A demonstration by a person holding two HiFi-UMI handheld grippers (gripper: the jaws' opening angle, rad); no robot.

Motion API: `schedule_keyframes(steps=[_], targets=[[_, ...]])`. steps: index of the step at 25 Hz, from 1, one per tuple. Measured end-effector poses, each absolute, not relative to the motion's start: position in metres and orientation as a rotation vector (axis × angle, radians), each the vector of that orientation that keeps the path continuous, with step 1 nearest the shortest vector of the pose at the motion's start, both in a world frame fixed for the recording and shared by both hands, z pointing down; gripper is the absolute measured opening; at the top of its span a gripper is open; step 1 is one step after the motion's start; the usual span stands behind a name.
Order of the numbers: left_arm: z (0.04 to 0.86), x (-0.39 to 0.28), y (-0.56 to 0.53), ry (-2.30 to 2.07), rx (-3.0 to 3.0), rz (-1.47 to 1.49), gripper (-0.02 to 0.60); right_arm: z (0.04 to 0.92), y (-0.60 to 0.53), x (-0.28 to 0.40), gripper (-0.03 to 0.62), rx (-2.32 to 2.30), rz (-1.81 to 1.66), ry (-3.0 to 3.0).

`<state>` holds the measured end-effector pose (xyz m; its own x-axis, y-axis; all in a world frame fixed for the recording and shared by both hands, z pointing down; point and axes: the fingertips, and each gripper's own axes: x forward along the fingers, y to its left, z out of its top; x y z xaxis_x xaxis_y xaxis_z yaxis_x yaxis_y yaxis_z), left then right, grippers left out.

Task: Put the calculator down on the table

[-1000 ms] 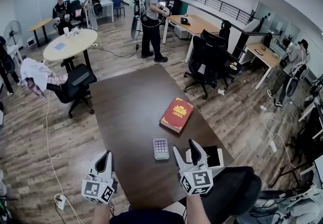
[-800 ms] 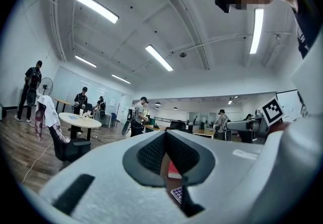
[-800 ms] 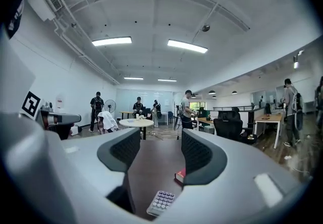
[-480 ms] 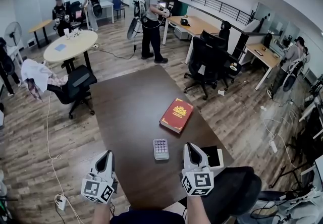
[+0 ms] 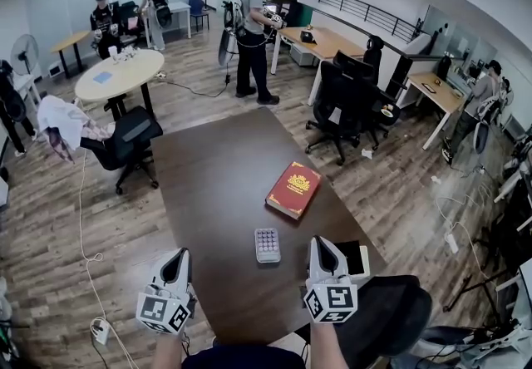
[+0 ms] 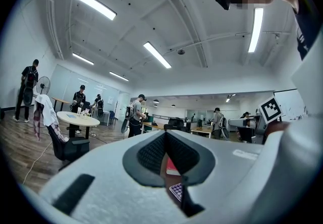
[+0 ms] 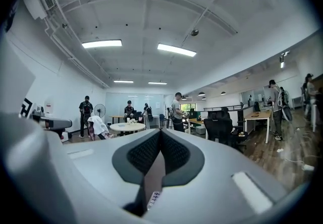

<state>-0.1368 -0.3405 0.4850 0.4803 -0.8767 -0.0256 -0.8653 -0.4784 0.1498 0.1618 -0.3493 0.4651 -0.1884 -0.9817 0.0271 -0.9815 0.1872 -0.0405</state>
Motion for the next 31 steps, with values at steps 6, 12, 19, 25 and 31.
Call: schedule_keyframes(steps=[6, 12, 19, 25, 31], targets=[[0.489, -0.136, -0.34, -1.521, 2.594, -0.151, -0.005, 0.471, -0.35, 0.159, 0.009, -1.983, -0.092, 2.462], [0.489, -0.13, -0.343, -1.515, 2.604, -0.138, -0.005, 0.475, -0.349, 0.166, 0.009, -1.992, -0.105, 2.459], [0.486, -0.117, -0.344, -1.485, 2.627, -0.139, -0.005, 0.473, -0.346, 0.171, 0.009, -1.994, -0.105, 2.45], [0.488, -0.116, -0.345, -1.482, 2.628, -0.14, -0.005, 0.474, -0.346, 0.171, 0.009, -1.983, -0.104, 2.447], [0.487, -0.115, -0.344, -1.464, 2.633, -0.147, -0.005, 0.474, -0.35, 0.166, 0.009, -1.959, -0.111, 2.461]])
